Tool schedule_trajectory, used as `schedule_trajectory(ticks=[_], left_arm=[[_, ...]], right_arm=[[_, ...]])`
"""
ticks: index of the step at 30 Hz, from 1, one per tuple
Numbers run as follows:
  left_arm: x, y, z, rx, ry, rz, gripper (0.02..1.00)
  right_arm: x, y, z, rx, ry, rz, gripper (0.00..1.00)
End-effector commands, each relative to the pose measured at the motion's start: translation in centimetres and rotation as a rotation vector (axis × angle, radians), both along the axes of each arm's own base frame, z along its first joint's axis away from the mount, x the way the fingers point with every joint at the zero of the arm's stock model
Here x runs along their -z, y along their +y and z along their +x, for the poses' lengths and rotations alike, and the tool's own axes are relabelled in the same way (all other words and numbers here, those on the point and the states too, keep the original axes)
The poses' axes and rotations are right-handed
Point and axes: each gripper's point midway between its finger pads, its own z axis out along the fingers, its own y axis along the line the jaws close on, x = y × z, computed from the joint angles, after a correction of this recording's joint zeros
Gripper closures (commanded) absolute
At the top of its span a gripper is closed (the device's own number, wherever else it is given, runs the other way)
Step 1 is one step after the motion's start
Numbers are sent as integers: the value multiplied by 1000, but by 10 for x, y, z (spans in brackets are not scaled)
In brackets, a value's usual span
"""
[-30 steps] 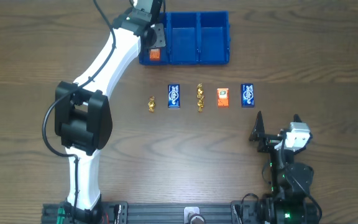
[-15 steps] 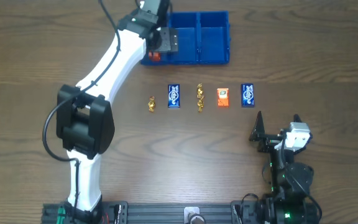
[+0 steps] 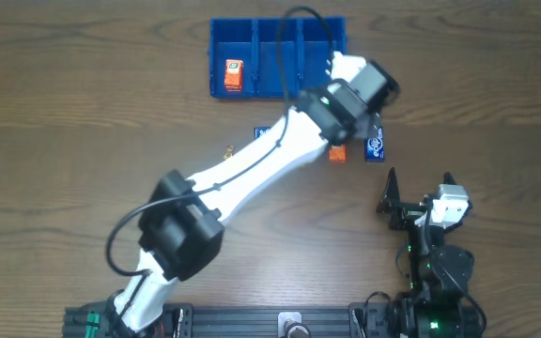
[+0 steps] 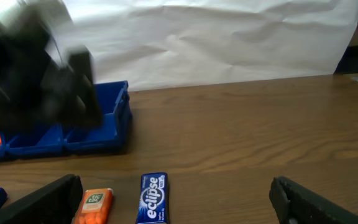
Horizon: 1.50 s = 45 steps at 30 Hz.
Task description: Sort Candies Into Trays
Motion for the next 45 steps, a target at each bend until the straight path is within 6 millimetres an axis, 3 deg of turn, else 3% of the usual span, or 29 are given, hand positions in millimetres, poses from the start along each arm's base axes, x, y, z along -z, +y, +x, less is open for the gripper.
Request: schedule_trajectory(ticks=[1, 4, 18, 24, 30, 35, 40, 45], left_arm=[[65, 1, 1, -113, 123, 13, 88], [87, 1, -2, -126, 157, 32, 95], [133, -8, -8, -104, 231, 31, 191], [137, -7, -9, -105, 236, 38, 288], [139, -2, -12, -107, 249, 59, 518], [140, 0, -13, -110, 248, 73, 573], [140, -1, -15, -104, 245, 79, 695], [136, -2, -14, -103, 236, 73, 713]], right_arm=[[2, 2, 0, -9, 1, -9, 1], [2, 2, 0, -9, 1, -9, 1], [2, 2, 0, -9, 1, -9, 1], [2, 2, 0, -9, 1, -9, 1], [2, 2, 0, -9, 1, -9, 1], [2, 2, 0, -9, 1, -9, 1], [2, 2, 0, -9, 1, -9, 1], [2, 2, 0, -9, 1, -9, 1]])
